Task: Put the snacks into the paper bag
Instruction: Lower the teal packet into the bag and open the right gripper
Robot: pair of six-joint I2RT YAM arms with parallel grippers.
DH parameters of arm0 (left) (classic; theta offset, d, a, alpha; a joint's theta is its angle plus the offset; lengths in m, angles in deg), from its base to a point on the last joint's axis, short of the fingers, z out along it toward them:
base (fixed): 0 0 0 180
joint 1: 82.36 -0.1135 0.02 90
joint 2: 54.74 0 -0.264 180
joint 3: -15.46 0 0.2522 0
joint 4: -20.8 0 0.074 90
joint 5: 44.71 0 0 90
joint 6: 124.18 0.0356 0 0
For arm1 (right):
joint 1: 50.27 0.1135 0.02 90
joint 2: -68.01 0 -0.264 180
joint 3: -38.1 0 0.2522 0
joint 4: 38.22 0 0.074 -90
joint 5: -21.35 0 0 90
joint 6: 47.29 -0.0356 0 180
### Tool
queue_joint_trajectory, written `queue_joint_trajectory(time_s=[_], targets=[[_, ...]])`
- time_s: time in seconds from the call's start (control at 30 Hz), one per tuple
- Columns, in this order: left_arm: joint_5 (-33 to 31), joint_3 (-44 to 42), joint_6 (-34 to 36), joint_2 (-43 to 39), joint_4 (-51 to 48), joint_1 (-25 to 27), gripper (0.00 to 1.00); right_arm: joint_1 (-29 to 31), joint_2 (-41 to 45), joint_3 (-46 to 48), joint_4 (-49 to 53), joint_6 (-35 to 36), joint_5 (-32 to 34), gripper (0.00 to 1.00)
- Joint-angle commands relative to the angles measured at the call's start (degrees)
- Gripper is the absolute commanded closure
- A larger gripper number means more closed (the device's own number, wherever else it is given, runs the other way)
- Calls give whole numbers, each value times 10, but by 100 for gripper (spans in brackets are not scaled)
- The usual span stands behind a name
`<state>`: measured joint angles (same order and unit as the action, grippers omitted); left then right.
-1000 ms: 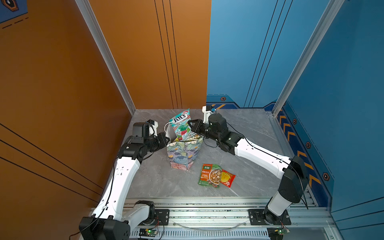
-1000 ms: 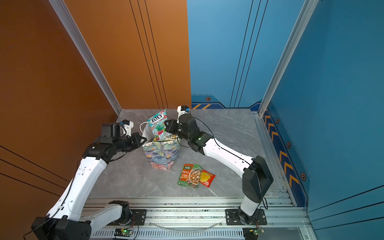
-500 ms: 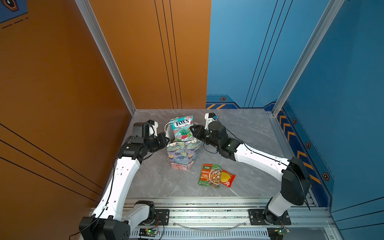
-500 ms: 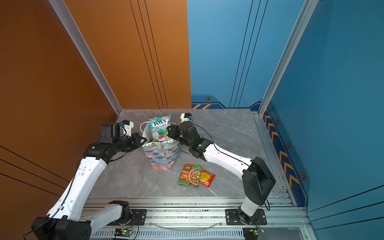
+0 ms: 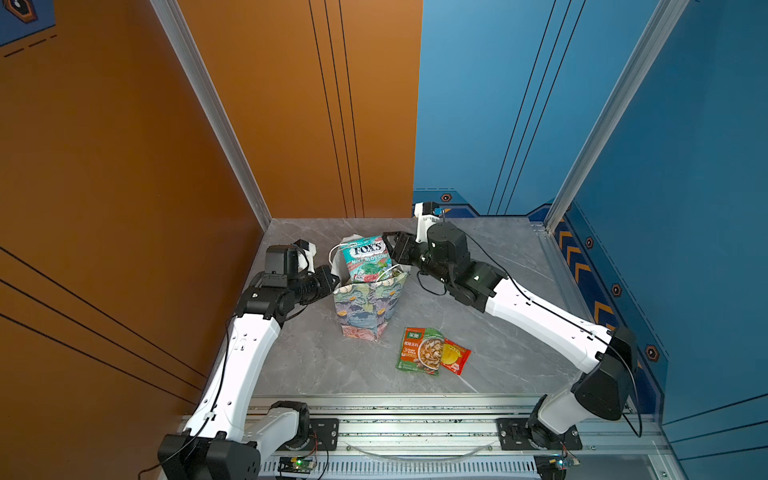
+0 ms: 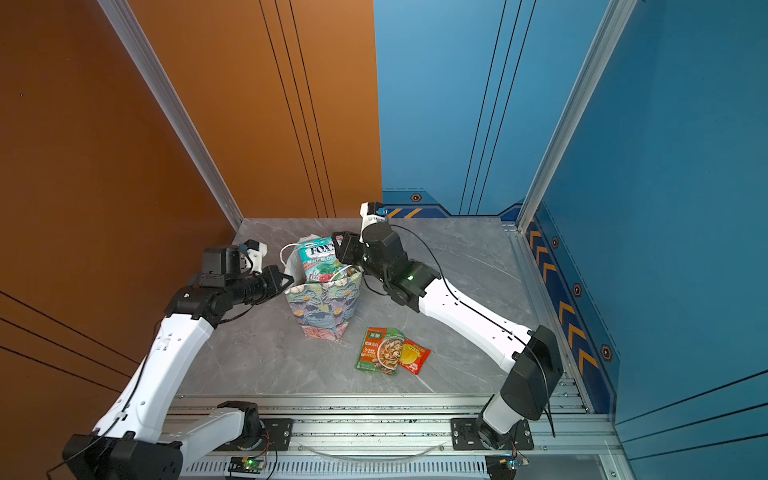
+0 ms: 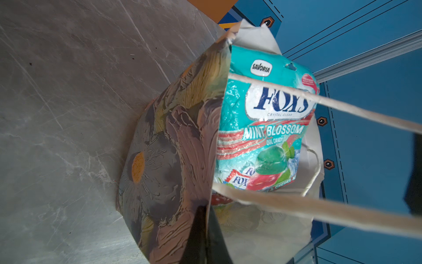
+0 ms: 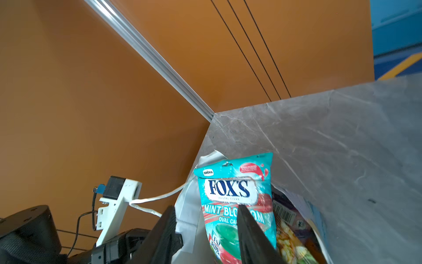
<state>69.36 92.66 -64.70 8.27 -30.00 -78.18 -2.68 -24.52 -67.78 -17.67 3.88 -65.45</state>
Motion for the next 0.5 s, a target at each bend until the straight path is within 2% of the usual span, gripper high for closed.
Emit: queue_joint_trajectory(time_s=[0.0, 0.2, 0.47], targets=[[16, 11, -1, -15, 10, 0, 100, 2, -55, -89, 142, 114, -24, 55], [16, 12, 0, -16, 10, -1, 100, 13, -139, -210, 248, 169, -50, 58], [16, 13, 0, -15, 10, -1, 100, 22, -179, -248, 286, 195, -33, 59]])
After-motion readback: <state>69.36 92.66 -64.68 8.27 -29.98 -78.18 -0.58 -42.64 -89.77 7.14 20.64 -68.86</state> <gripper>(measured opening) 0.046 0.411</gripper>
